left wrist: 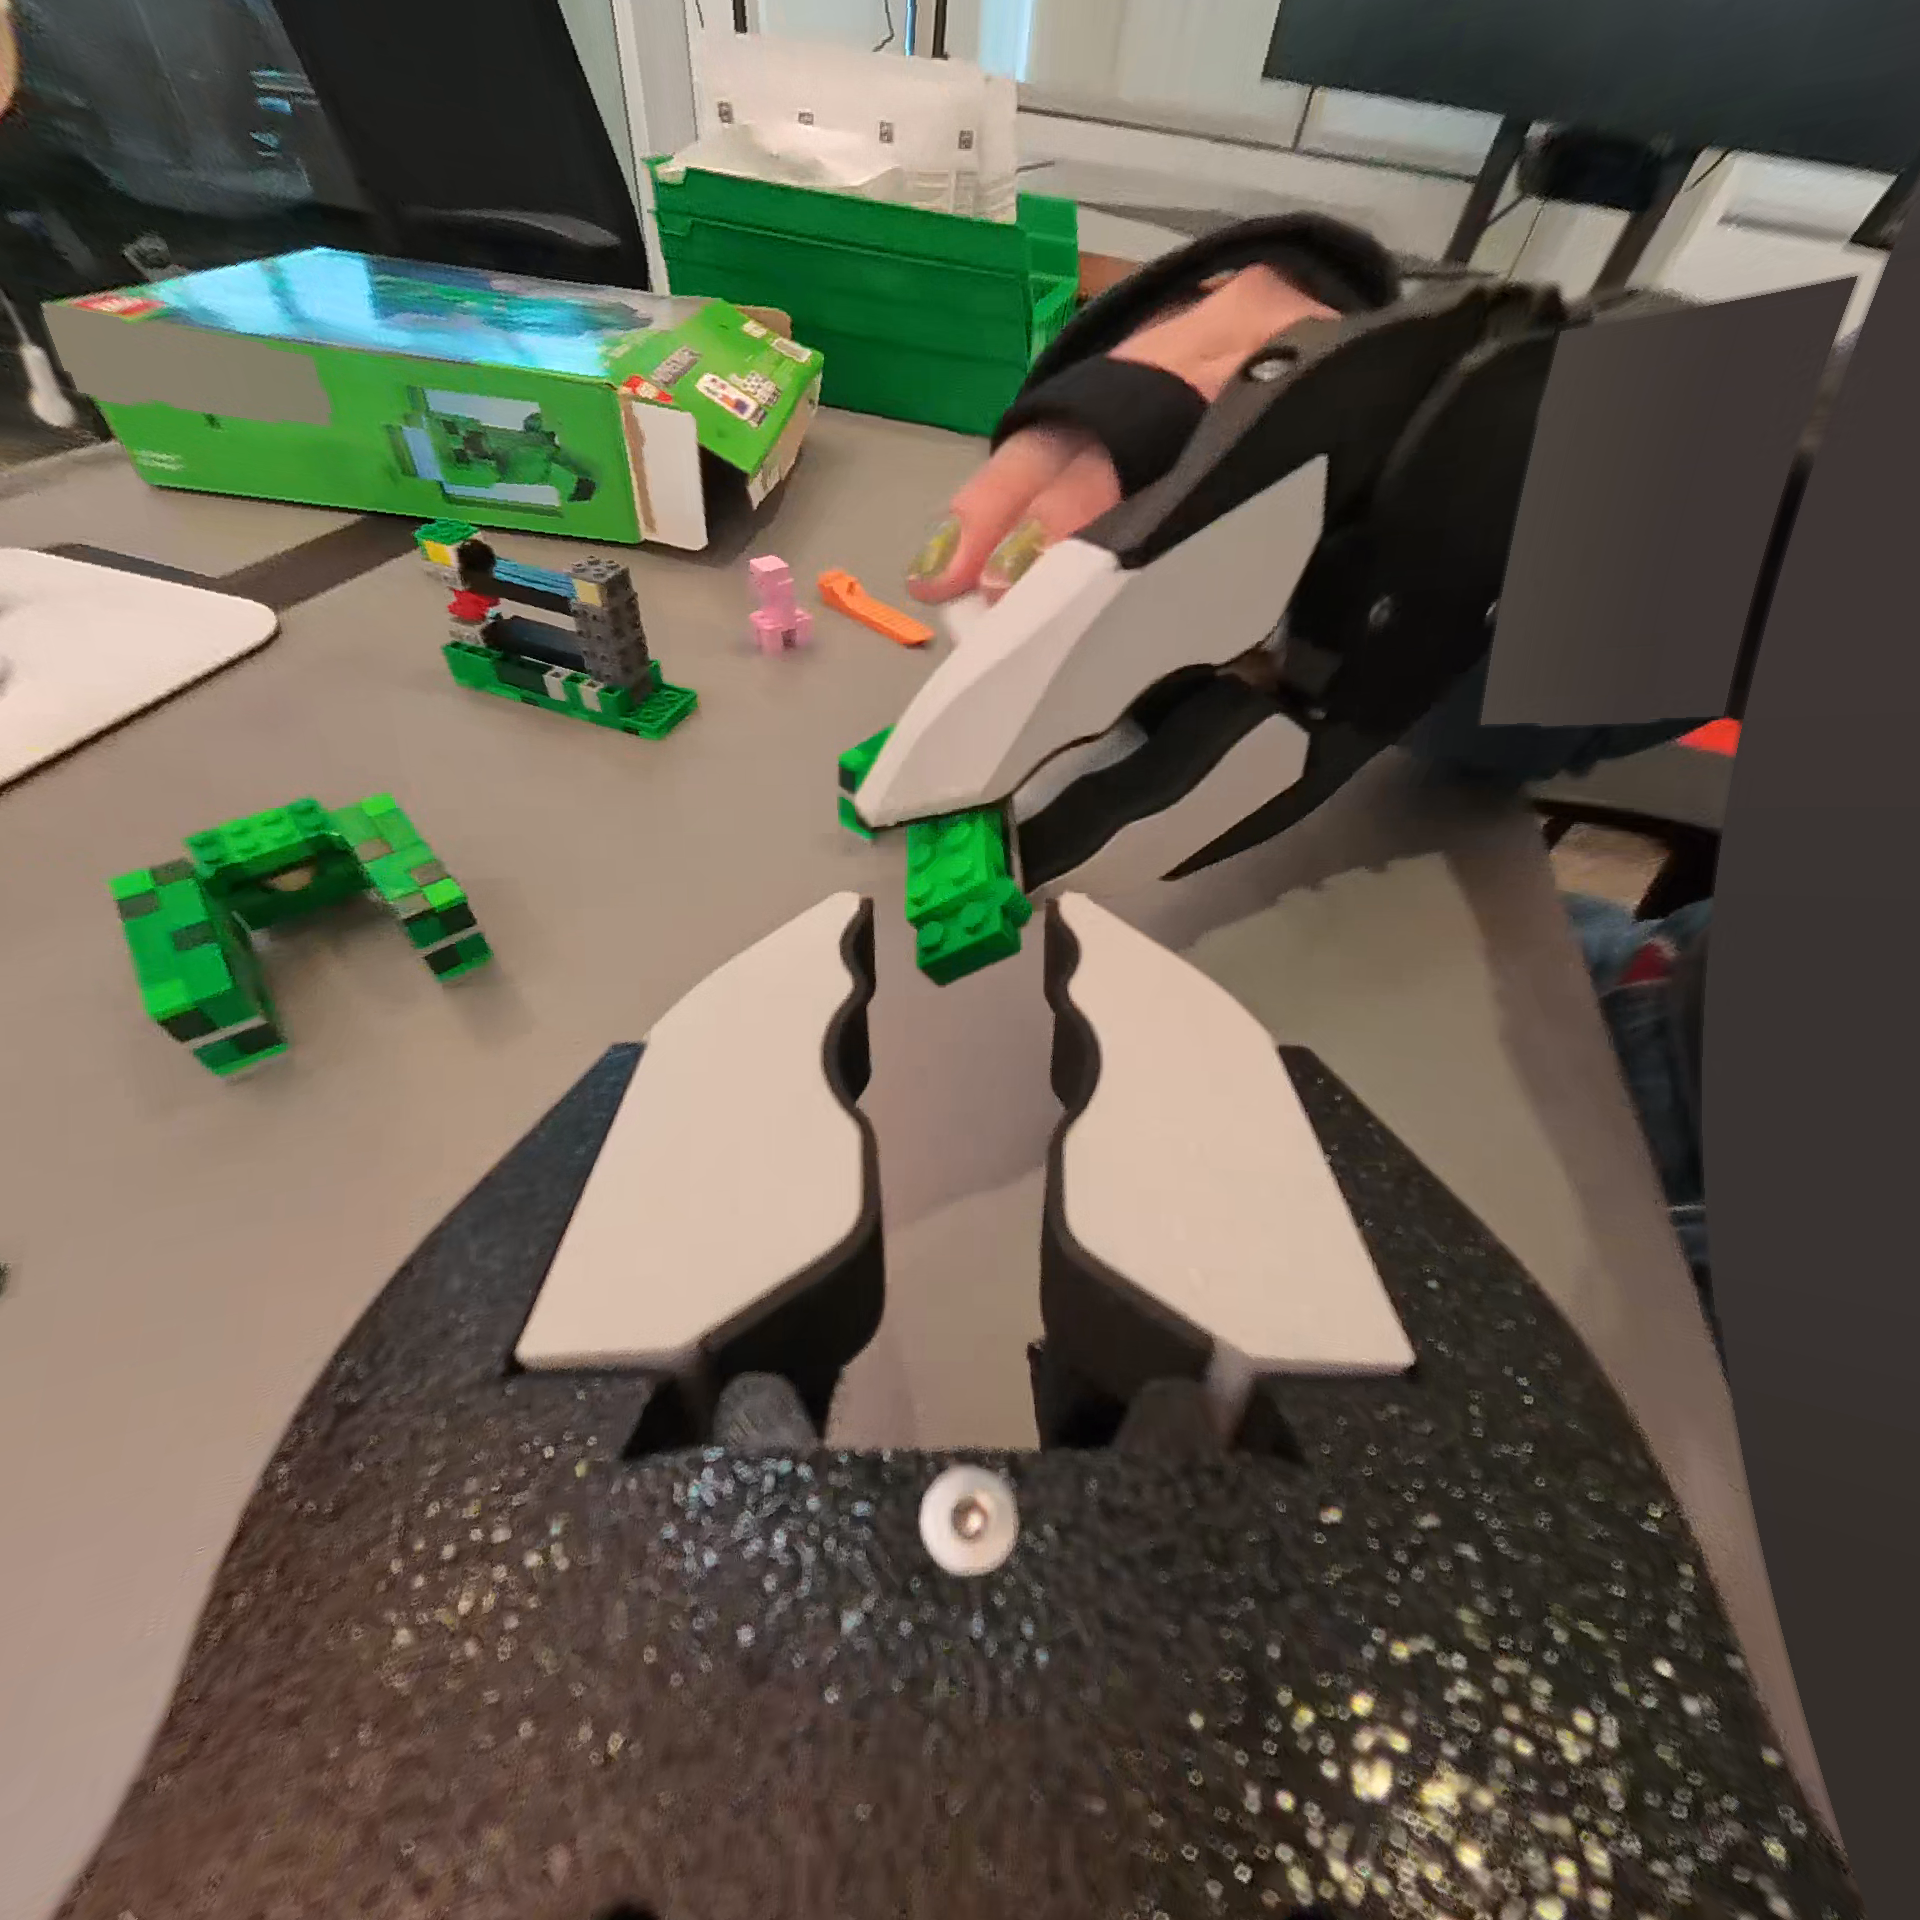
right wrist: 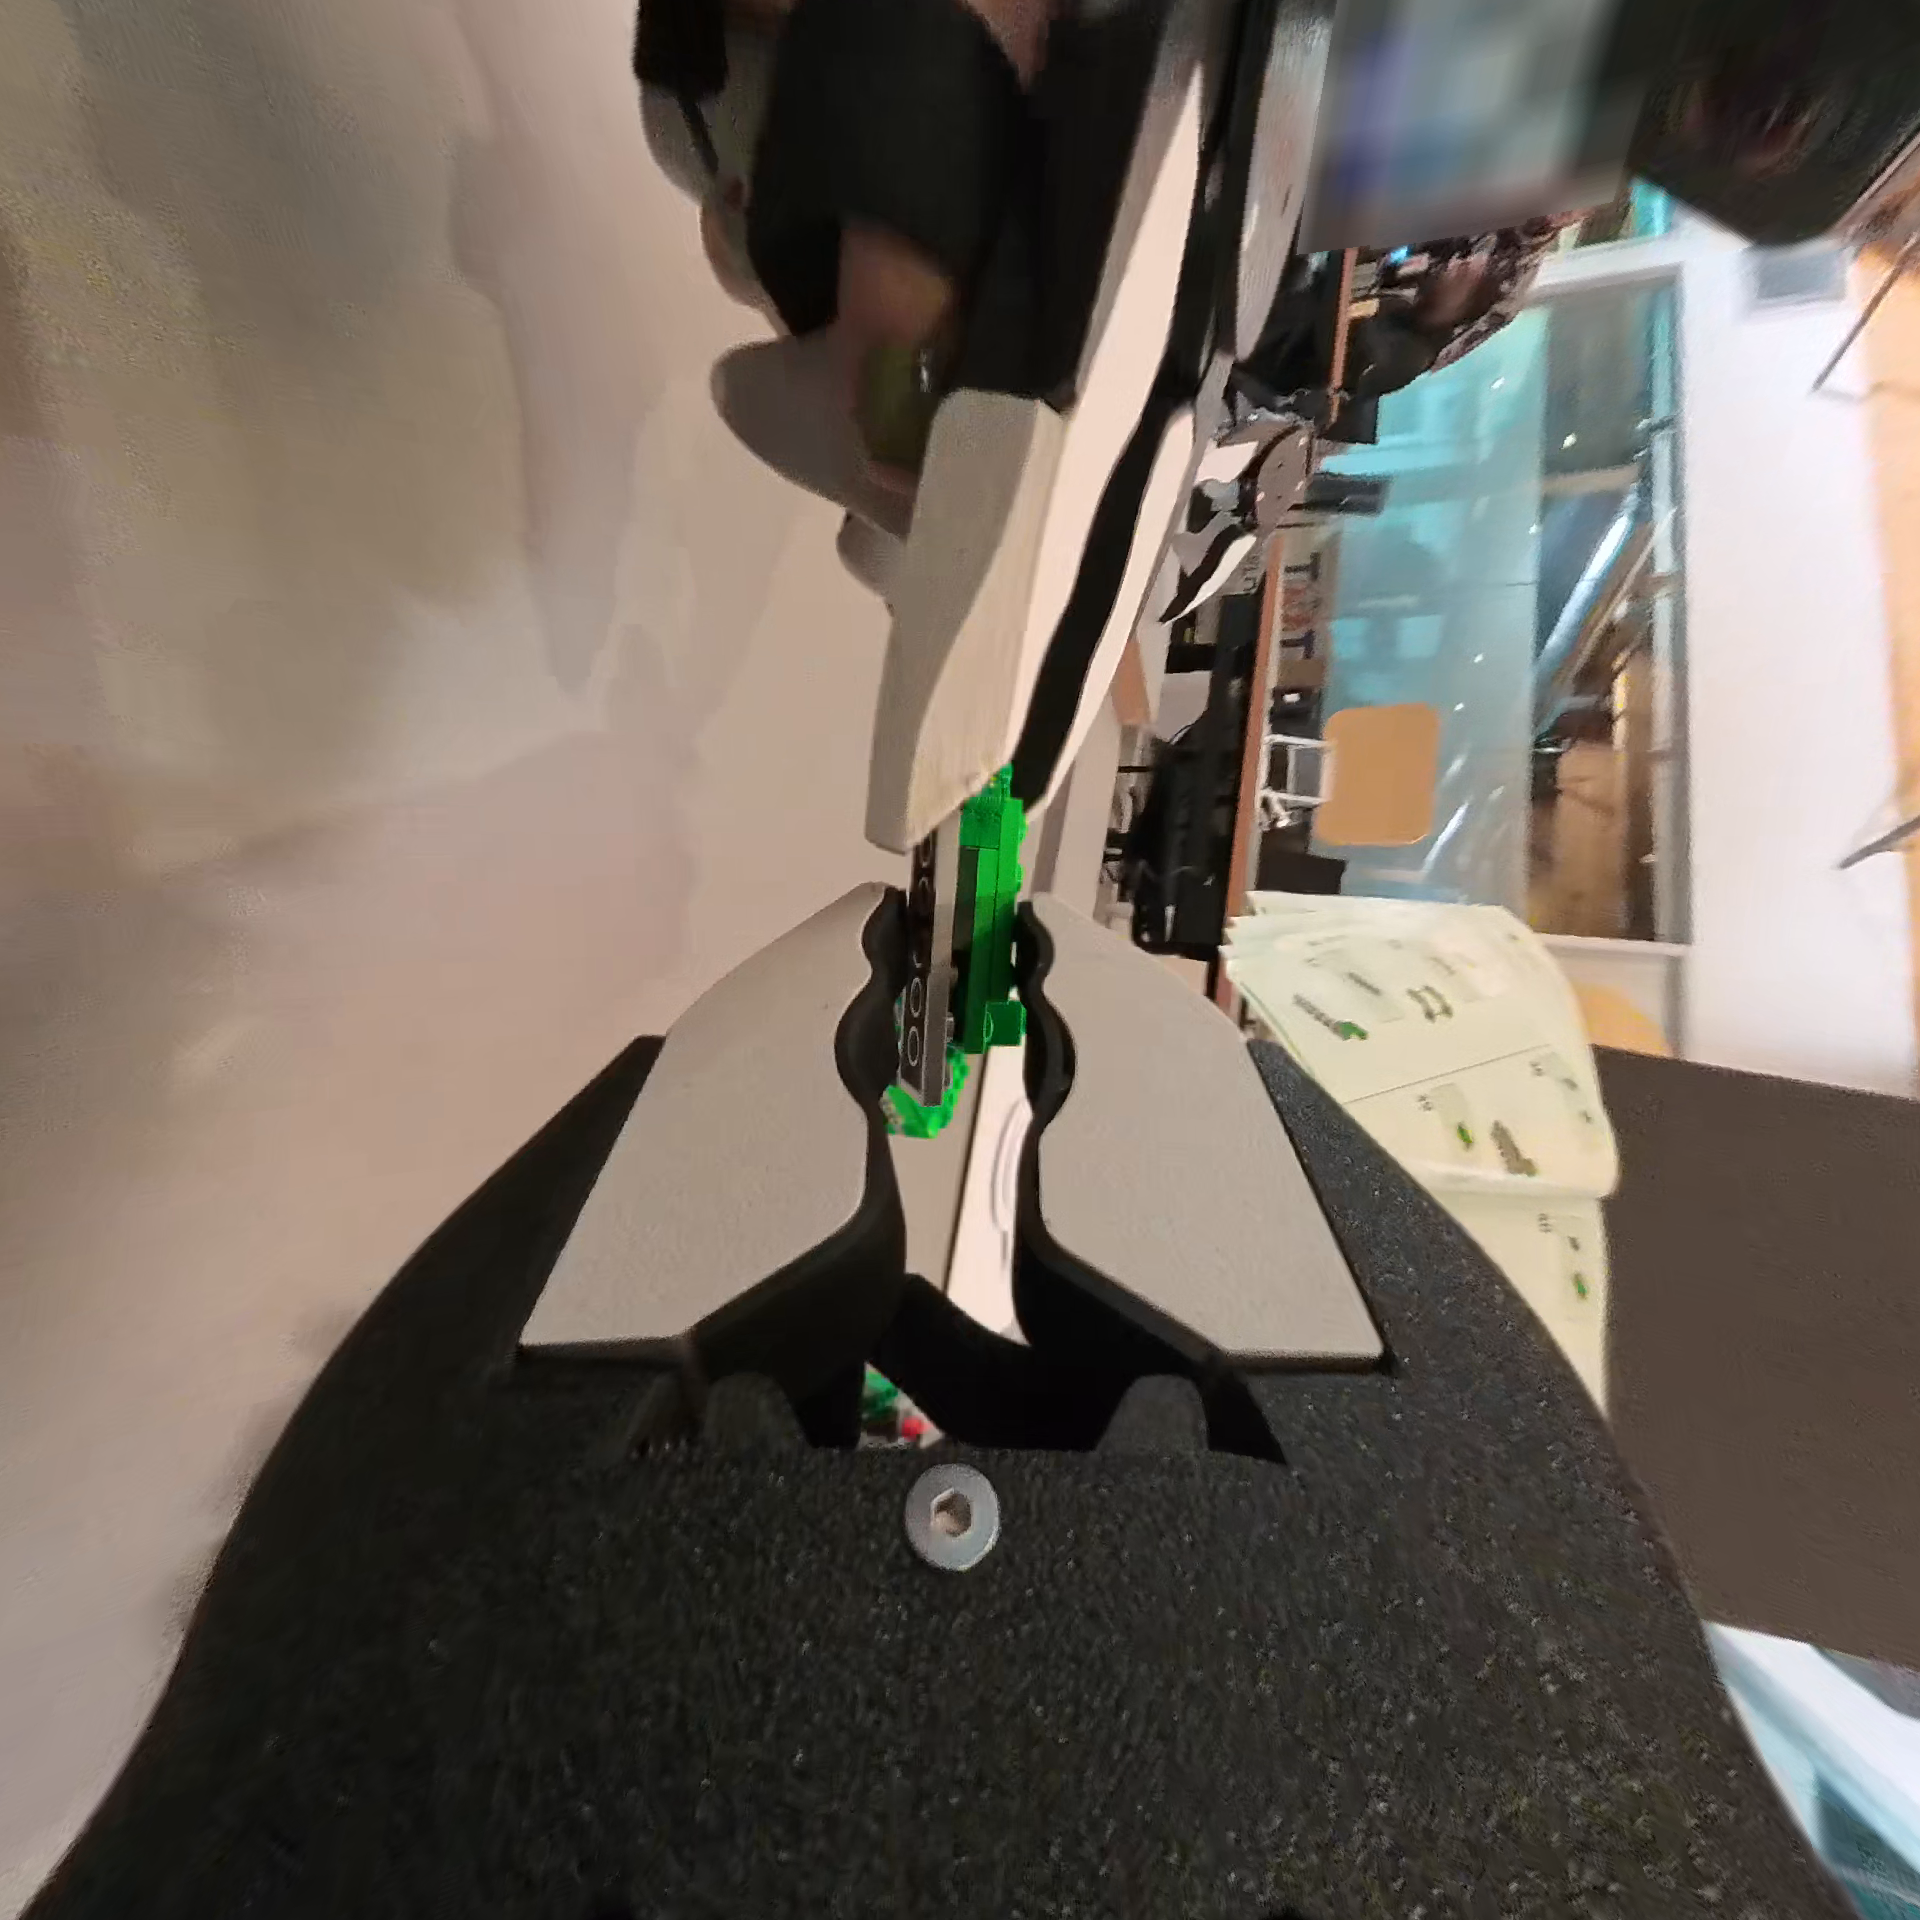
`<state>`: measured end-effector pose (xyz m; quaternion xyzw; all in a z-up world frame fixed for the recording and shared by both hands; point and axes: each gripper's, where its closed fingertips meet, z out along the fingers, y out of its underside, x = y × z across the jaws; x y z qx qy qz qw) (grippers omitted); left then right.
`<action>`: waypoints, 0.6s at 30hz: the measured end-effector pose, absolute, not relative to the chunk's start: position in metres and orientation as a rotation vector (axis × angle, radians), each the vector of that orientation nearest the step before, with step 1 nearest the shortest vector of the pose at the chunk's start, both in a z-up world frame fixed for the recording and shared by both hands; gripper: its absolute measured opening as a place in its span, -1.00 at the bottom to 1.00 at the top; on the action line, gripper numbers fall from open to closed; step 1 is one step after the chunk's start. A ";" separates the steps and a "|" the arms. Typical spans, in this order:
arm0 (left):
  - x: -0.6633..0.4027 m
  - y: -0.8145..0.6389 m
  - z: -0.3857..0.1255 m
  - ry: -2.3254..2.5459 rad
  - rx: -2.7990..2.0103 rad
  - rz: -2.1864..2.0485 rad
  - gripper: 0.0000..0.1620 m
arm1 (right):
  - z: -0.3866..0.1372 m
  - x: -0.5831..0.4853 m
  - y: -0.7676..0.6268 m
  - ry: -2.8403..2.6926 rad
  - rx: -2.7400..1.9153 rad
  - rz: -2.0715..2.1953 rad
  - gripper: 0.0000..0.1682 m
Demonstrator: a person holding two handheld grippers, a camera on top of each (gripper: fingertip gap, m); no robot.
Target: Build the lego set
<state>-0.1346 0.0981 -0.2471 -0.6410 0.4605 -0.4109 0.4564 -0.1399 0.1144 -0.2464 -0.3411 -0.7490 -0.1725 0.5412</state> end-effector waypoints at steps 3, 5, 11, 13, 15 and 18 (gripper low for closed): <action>-0.132 0.095 -0.241 1.092 -1.556 -1.112 -0.67 | -0.245 -0.141 0.113 -1.777 -0.768 -0.444 -0.78; -0.135 0.097 -0.236 1.055 -1.545 -1.145 -0.72 | -0.244 -0.141 0.114 -1.771 -0.757 -0.462 -0.78; -0.134 0.097 -0.242 1.040 -1.596 -1.215 -0.72 | -0.244 -0.142 0.114 -1.773 -0.737 -0.495 -0.78; -0.134 0.097 -0.242 1.050 -1.590 -1.195 -0.74 | -0.244 -0.142 0.114 -1.771 -0.731 -0.500 -0.78; -0.135 0.095 -0.239 1.069 -1.561 -1.183 -0.75 | -0.239 -0.143 0.112 -1.735 -0.730 -0.449 -0.78; -0.143 0.099 -0.237 1.069 -1.549 -1.113 -0.75 | -0.225 -0.135 0.116 -1.677 -0.834 -0.300 -0.60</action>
